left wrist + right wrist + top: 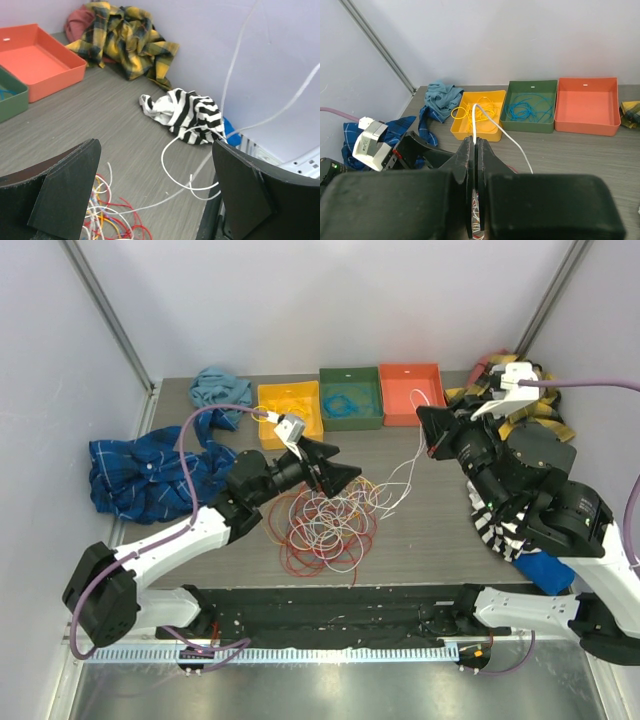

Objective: Untangle the cables

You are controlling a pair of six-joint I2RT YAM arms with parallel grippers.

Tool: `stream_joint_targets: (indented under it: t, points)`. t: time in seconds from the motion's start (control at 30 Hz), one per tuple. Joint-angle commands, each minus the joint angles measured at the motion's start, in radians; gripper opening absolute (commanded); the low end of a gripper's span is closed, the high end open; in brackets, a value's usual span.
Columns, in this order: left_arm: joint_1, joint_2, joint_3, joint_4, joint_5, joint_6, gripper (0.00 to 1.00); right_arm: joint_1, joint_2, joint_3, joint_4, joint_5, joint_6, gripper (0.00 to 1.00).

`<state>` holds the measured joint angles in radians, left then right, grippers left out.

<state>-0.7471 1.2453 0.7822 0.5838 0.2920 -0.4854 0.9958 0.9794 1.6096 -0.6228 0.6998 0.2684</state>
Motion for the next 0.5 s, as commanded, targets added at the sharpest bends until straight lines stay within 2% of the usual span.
stream_joint_targets:
  t: [0.0,0.23,0.37,0.43,0.47]
  points:
    - [-0.040,-0.012,0.068,0.085,0.035,-0.027,1.00,0.004,-0.005,-0.017,0.024,-0.011,0.018,0.01]
    - [-0.081,-0.020,0.066,0.019,0.079,-0.079,1.00,0.003,0.001,-0.082,0.055,-0.006,0.032,0.01]
    - [-0.150,-0.073,0.019,-0.128,-0.065,0.013,1.00,0.003,0.001,-0.097,0.078,0.013,0.035,0.01]
    - [-0.182,-0.089,-0.017,-0.148,-0.156,-0.007,1.00,0.003,-0.005,-0.106,0.104,0.058,0.038,0.01]
    - [-0.189,-0.089,-0.027,-0.147,-0.177,-0.072,1.00,0.003,-0.011,-0.111,0.121,0.073,0.038,0.01]
